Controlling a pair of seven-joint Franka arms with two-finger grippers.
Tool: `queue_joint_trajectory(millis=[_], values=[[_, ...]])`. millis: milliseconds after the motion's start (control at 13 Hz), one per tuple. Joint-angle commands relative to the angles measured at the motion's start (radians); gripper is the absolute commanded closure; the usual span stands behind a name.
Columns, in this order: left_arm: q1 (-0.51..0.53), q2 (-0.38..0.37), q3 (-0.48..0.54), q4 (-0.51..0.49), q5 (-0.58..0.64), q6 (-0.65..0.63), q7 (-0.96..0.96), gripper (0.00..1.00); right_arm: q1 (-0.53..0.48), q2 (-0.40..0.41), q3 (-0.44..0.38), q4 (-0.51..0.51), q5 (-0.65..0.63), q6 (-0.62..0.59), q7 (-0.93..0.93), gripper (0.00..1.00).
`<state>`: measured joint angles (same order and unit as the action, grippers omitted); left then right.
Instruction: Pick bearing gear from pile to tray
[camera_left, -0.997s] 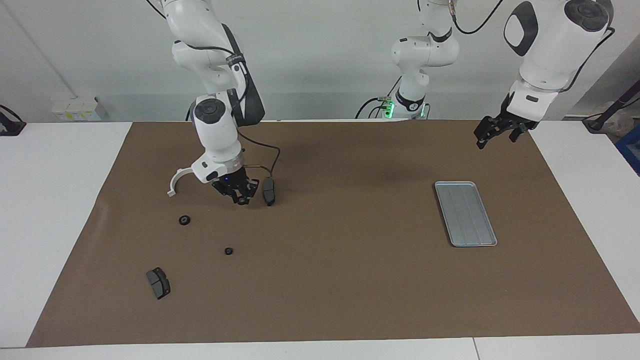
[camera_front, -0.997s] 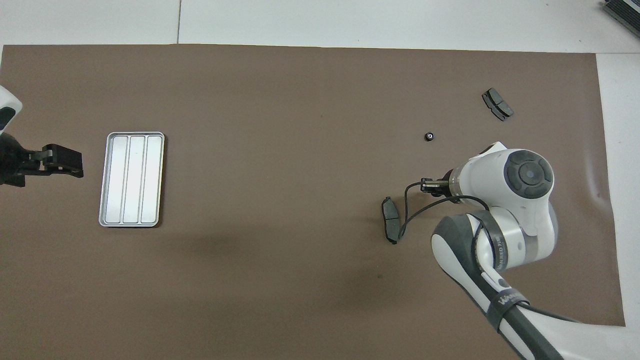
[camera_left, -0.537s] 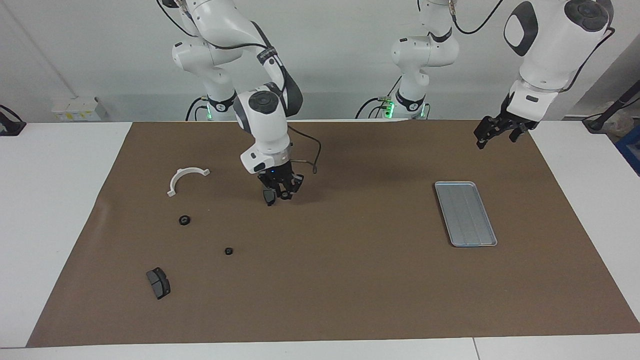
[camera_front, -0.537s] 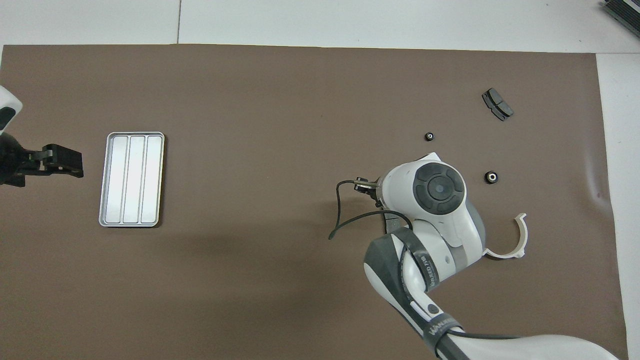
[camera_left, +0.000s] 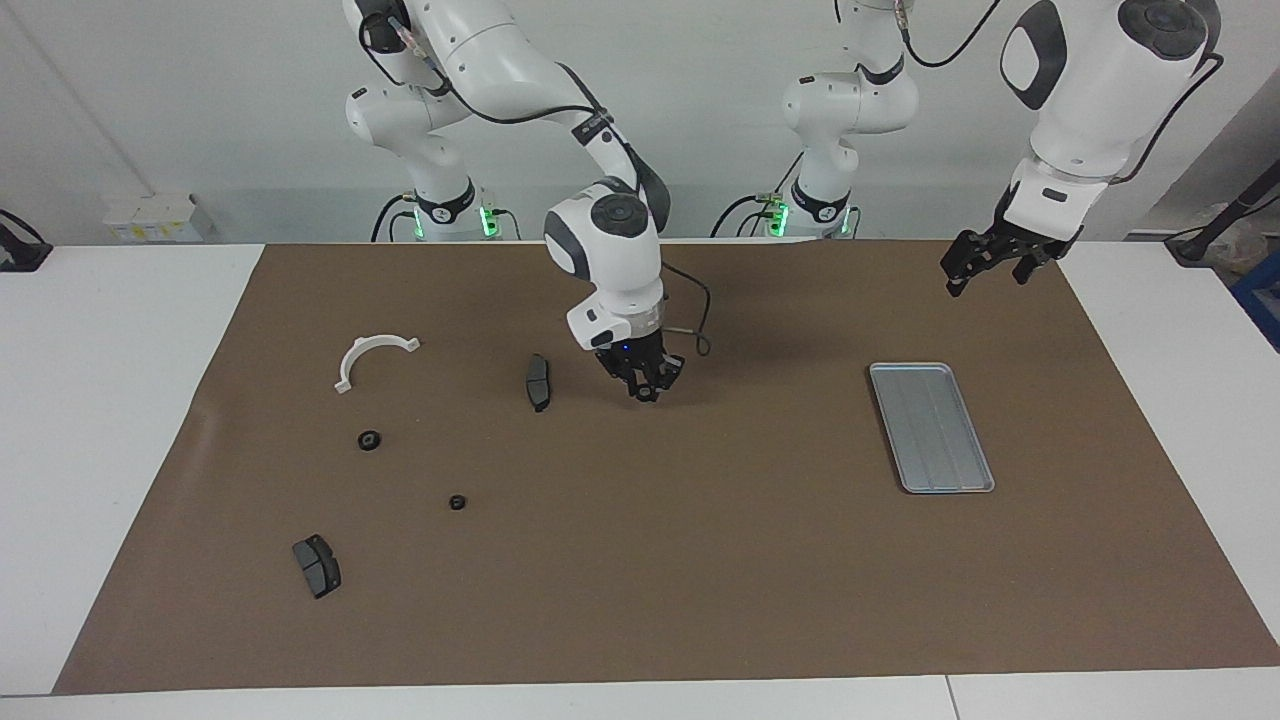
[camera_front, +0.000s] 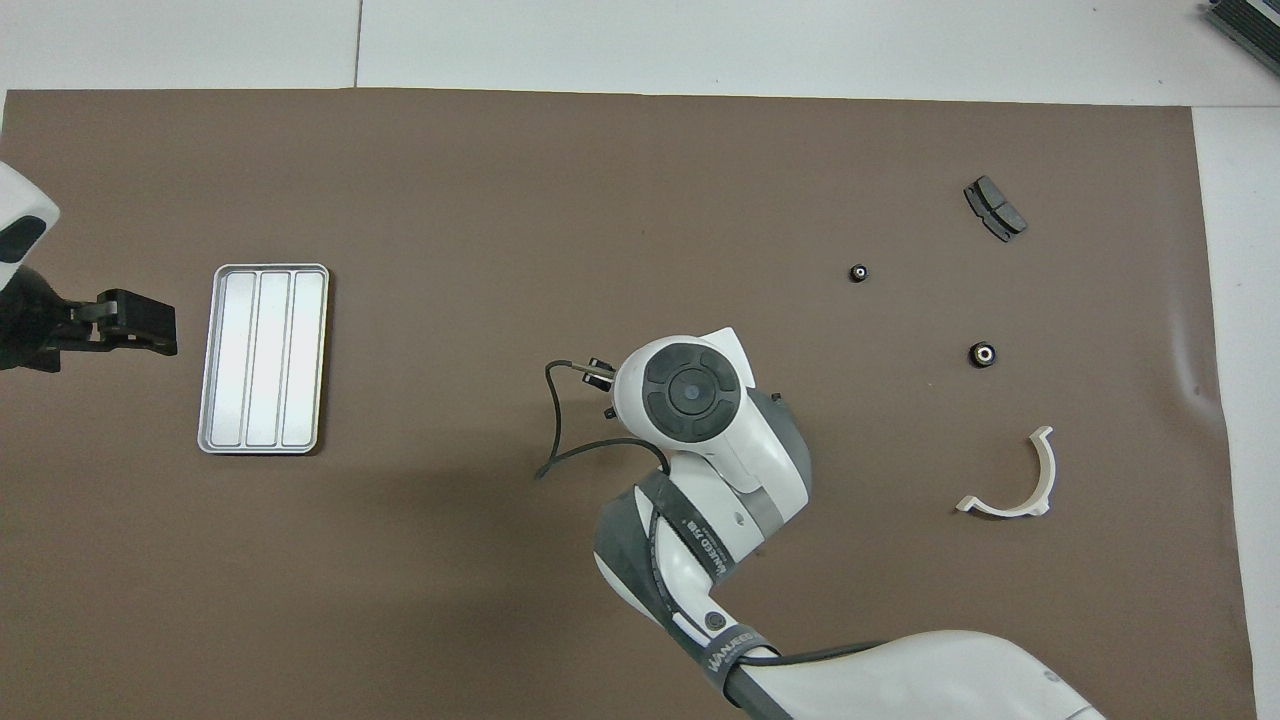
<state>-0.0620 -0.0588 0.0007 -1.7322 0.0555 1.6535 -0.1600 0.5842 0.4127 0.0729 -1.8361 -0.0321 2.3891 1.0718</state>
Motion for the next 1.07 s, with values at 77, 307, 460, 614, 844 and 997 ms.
queue_joint_trajectory(millis=[77,307,460,614,844,997], values=[[-0.012,-0.030,0.001,-0.021,0.015,-0.003,-0.018,0.00,0.009,0.035,-0.002,0.031,-0.034,-0.013,0.030,0.84],[-0.057,-0.035,-0.002,-0.044,0.014,0.052,-0.053,0.00,0.022,0.037,-0.002,0.023,-0.034,-0.030,0.030,0.19],[-0.097,-0.045,-0.002,-0.088,0.014,0.144,-0.117,0.00,-0.001,0.023,-0.005,0.032,-0.035,-0.042,0.014,0.00],[-0.151,-0.056,-0.002,-0.122,0.014,0.192,-0.134,0.00,-0.044,-0.008,-0.009,0.031,-0.037,-0.047,-0.015,0.00],[-0.243,-0.036,-0.002,-0.128,0.014,0.227,-0.220,0.00,-0.125,-0.067,-0.007,0.006,-0.037,-0.099,-0.155,0.00],[-0.352,0.023,-0.002,-0.128,0.014,0.291,-0.370,0.00,-0.182,-0.113,-0.007,-0.043,-0.037,-0.108,-0.274,0.00]])
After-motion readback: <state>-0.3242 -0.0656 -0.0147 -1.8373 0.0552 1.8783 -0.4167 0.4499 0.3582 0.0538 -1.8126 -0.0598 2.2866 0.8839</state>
